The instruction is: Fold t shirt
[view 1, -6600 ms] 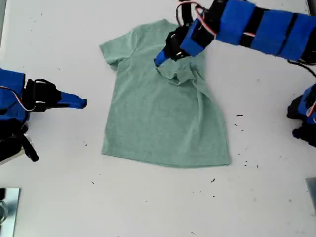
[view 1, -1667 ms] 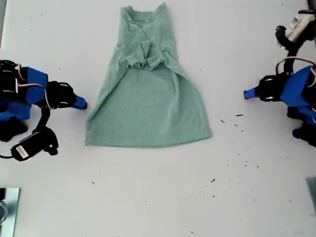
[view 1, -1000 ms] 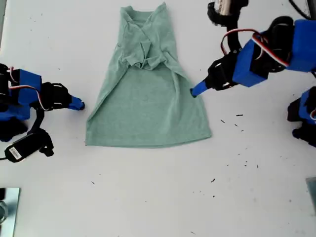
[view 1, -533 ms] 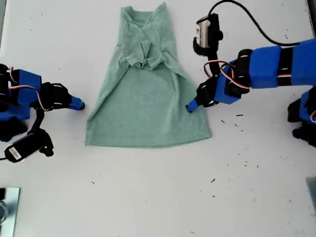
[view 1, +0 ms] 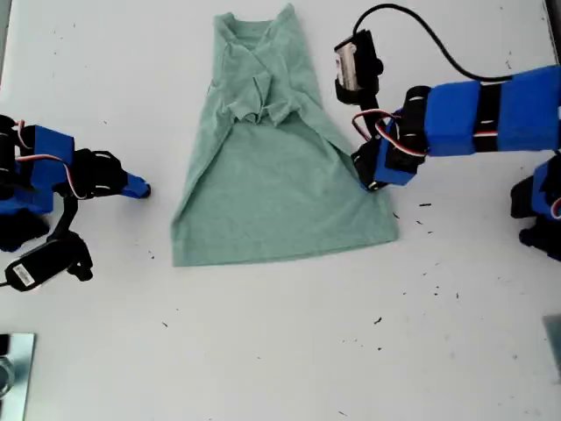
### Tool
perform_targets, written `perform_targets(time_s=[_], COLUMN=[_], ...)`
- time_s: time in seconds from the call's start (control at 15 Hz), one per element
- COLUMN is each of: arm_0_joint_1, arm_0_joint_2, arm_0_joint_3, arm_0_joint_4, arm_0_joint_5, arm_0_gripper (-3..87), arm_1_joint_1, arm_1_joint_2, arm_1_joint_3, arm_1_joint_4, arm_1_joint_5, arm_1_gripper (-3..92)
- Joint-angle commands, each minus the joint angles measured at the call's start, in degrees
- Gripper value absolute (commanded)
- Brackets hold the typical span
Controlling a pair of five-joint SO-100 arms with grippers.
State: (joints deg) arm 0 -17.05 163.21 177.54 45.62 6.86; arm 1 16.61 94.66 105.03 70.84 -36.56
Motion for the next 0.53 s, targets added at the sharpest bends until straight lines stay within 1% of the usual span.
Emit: perform_targets(time_s=[0.0, 0.07, 0.2, 0.33, 0.4, 0.47], arm_0_joint_1=[0.7, 0.6, 0.8, 0.7, 0.7, 0.6], arm_0_joint_2=[0.6, 0.6, 0.6, 0.6, 0.6, 0.6], arm_0_joint_3=[-0.4, -0.4, -0.3, -0.3, -0.3, -0.3], arm_0_joint_4=[-1.1, -1.1, -1.1, -1.1, -1.1, -1.1], arm_0_joint_5=[-0.5, -0.5, -0.5, -0.4, -0.4, -0.4], arm_0_gripper=[-0.2, -0.2, -0.2, -0.2, -0.2, -0.2], arm_1_joint_1=[-1.6, -1.4, -1.3, -1.6, -1.6, -2.7], arm_1_joint_2=[0.4, 0.4, -3.4, -4.2, -5.0, -6.8], arm_1_joint_3=[-8.6, -15.3, -36.8, -43.2, -42.8, -42.5], arm_1_joint_4=[10.5, 16.3, 29.2, 29.2, 26.6, 21.4], arm_1_joint_5=[-0.8, -0.2, 0.1, 1.0, 1.9, 3.1], arm_1_gripper=[0.0, 0.0, 0.0, 0.1, 0.0, 0.0])
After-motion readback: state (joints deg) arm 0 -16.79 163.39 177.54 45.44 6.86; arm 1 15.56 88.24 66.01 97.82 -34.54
